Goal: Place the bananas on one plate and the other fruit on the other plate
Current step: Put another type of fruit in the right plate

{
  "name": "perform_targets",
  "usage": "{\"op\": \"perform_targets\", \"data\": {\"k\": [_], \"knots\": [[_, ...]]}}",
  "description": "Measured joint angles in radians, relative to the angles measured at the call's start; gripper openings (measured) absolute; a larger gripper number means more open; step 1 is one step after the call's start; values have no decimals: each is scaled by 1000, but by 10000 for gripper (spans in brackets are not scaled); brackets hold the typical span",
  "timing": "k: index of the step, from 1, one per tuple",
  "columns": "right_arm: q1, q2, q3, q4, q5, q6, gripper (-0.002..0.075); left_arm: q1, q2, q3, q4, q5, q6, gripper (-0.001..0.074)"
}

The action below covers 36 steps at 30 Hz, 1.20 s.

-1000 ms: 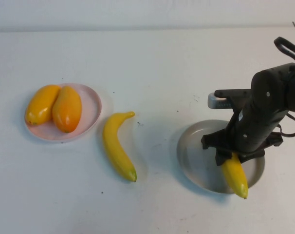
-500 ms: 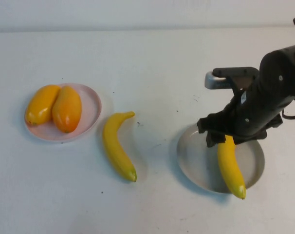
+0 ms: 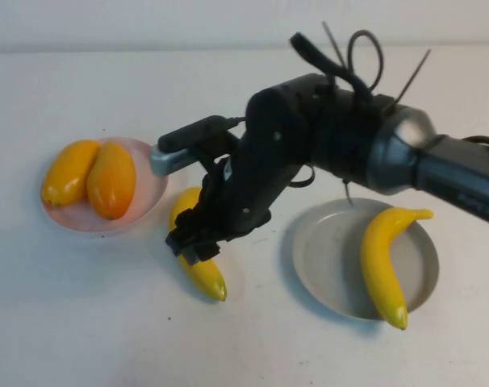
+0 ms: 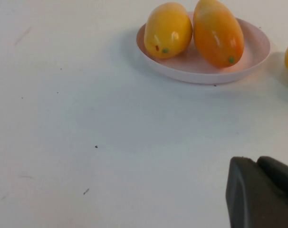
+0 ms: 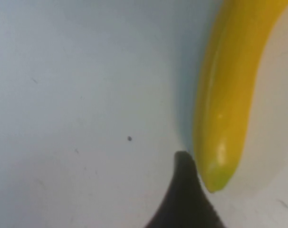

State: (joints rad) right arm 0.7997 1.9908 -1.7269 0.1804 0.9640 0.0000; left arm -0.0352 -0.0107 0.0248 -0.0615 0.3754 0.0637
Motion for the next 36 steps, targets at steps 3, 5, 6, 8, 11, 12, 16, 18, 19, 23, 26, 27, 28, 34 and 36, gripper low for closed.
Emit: {"op": "perform_targets", "data": {"k": [3,5,6,8,11,12,16,18,19,23,26,27,28,34,36], "knots": [[13,96,-103,0,44,0,442,0,0,0,0,0,0,-4],[13,153,-165,-3,64,0,442,0,0,0,0,0,0,-4],[13,183,-198,-4,78,0,442,0,0,0,0,0,0,-4],[13,233,-251,-6,102,0,442,0,0,0,0,0,0,-4],[13,286,-298,-14,132,0,442,0,0,0,0,0,0,-4],[13,299,-308,-17,137,0,442,0,0,0,0,0,0,-4],[13,328,-321,-35,155,0,440,0,0,0,0,0,0,-4],[13,334,-321,-37,166,0,420,0,0,0,0,0,0,-4],[13,334,-321,-37,168,12,399,0,0,0,0,0,0,-4],[13,327,-323,-39,182,75,305,0,0,0,0,0,0,-4],[13,288,-318,-39,193,97,307,0,0,0,0,0,0,-4],[13,269,-307,-42,193,112,307,0,0,0,0,0,0,-4],[13,240,-290,-42,194,134,307,0,0,0,0,0,0,-4],[-29,-8,-47,-99,133,289,307,0,0,0,0,0,0,-4],[-57,-80,70,-110,87,334,307,0,0,0,0,0,0,-4]]}}
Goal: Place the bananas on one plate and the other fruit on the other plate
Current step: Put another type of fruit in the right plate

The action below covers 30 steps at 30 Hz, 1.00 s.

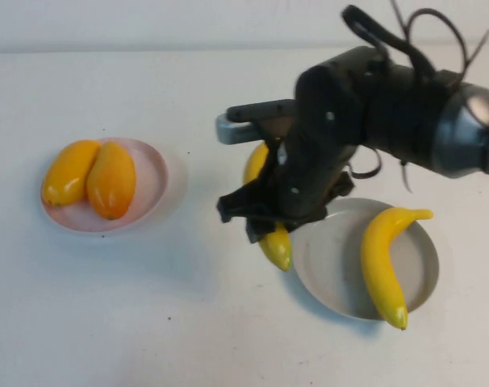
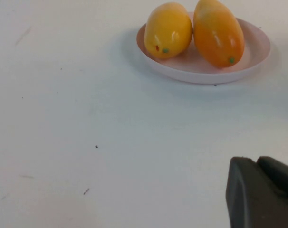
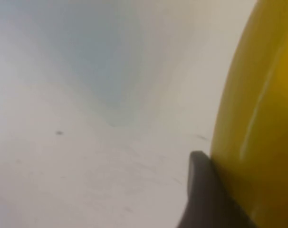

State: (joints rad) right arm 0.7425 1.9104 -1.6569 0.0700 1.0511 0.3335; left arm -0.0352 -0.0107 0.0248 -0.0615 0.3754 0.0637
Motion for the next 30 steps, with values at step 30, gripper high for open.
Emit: {"op": "perform_targets", "data": {"k": [30], "knots": [[-69,-143,295,12,-54,109,388,0,0,0,0,0,0,-5]]}}
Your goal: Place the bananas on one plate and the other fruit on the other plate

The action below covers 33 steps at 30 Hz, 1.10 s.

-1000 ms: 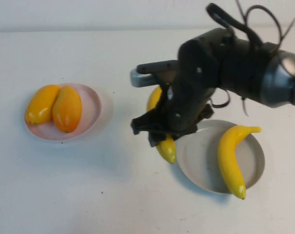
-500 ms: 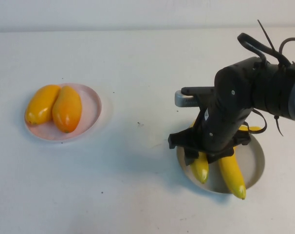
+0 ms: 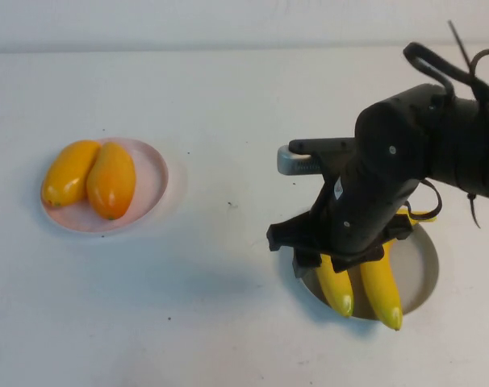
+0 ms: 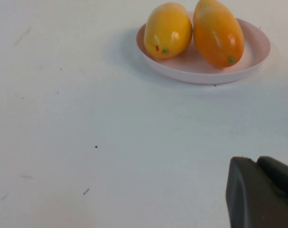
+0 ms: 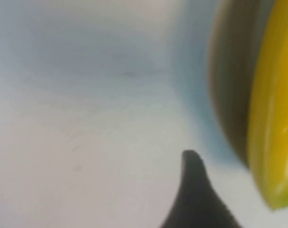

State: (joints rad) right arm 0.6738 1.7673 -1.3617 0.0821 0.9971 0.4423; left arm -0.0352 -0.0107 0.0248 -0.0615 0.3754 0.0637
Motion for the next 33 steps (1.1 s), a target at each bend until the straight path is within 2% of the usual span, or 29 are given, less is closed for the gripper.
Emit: {"op": "perform_targets", "data": {"k": [2,6,10,15,20,27,30,33], "knots": [[22,-58,0,5,26,0,323,0,0,0,0,0,0,-5],[52,-178,0,3,132,-49,96,0,0,0,0,0,0,-5],[74,-276,0,-31,219,-84,7,0,0,0,0,0,0,-5],[123,-432,68,-62,230,-117,-11,0,0,0,0,0,0,-5],[186,-623,220,-65,230,-127,-14,0,0,0,0,0,0,-5],[193,-831,352,-69,243,-127,-15,0,0,0,0,0,0,-5],[193,-899,446,-90,198,-127,-15,0,0,0,0,0,0,-5],[193,-970,571,-125,70,-127,-15,0,0,0,0,0,0,-5]]}}
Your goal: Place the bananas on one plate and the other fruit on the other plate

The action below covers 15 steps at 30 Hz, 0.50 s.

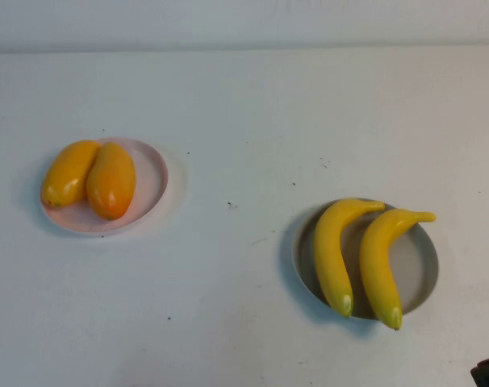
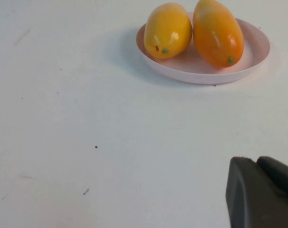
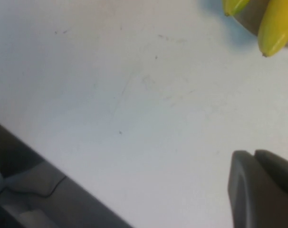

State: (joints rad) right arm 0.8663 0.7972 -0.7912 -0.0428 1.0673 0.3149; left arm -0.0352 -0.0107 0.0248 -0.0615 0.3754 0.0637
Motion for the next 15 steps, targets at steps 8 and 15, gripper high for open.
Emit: {"op": "perform_targets", "data": {"k": [8,15], "knots": [[-219,-230,434,-106,-575,0,-15,0,0,0,0,0,0,-5],[-587,-487,764,-114,-954,-1,-15,0,0,0,0,0,0,-5]]}}
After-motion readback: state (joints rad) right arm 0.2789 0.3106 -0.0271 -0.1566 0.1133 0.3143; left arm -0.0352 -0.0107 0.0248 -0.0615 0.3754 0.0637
